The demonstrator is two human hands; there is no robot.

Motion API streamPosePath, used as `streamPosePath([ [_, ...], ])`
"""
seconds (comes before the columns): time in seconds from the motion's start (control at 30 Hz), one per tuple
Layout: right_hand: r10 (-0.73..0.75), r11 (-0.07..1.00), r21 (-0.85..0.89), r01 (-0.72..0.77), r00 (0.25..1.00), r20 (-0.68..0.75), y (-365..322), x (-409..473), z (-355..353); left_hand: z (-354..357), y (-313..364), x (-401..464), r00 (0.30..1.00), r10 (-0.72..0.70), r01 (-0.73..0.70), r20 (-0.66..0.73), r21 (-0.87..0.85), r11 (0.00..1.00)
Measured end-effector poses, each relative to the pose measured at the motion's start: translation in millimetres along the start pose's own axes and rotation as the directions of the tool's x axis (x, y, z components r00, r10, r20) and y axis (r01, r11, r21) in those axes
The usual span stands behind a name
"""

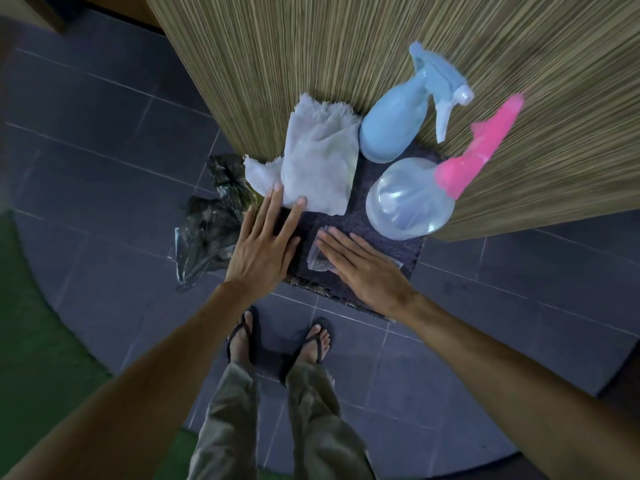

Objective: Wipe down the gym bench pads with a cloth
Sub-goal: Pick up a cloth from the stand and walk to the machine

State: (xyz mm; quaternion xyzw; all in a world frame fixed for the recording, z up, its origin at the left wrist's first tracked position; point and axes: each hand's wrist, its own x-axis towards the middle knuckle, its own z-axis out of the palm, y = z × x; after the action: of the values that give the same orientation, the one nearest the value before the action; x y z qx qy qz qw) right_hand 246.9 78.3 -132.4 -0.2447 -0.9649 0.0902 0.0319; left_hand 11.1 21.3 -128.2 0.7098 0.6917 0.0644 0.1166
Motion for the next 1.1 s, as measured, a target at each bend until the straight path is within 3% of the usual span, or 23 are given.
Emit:
streamPosePath([
  [0.13, 0.081, 0.973, 0.213, -0.091, 0.995, 0.055, -10, 5, -17, -7, 17, -39, 0.983, -0.161, 0.167, 0.089, -0.070, 0.983],
  [0.27, 0.234, 0.792, 0.493, -0.360, 0.925, 0.299, -43, 8, -50, -25, 36, -100, 0.926, -0.311, 0.343, 0.213, -0.136, 0.929],
  [0.4, 0.280, 0.679, 0.558, -0.476, 0.871, 0.403, -96, 7, -74, -47, 58, -158, 0.817, -0.463, 0.545, 0.343, -0.199, 0.814],
  [0.53, 0.179, 0.671, 0.570, -0.474, 0.850, 0.496, -159, 5, -80, -64, 62, -212, 0.732, -0.520, 0.635, 0.439, -0.166, 0.754],
  [0.67, 0.016, 0.797, 0.496, -0.344, 0.833, 0.553, -228, 6, -80, -83, 52, -279, 0.661, -0.620, 0.728, 0.423, -0.160, 0.666],
  [0.8, -0.163, 0.859, 0.475, -0.192, 0.776, 0.609, -308, 4, -78, -95, 37, -376, 0.506, -0.722, 0.846, 0.472, -0.108, 0.522],
  [0.97, -0.367, 0.873, 0.487, 0.031, 0.701, 0.612, -431, -1, -67, -104, 37, -525, 0.310, -0.824, 0.951, 0.474, -0.150, 0.271],
  [1.1, -0.514, 0.843, 0.493, 0.215, 0.594, 0.619, -536, -8, -51, -93, 49, -643, 0.111, -0.862, 0.975, 0.495, -0.222, -0.002],
])
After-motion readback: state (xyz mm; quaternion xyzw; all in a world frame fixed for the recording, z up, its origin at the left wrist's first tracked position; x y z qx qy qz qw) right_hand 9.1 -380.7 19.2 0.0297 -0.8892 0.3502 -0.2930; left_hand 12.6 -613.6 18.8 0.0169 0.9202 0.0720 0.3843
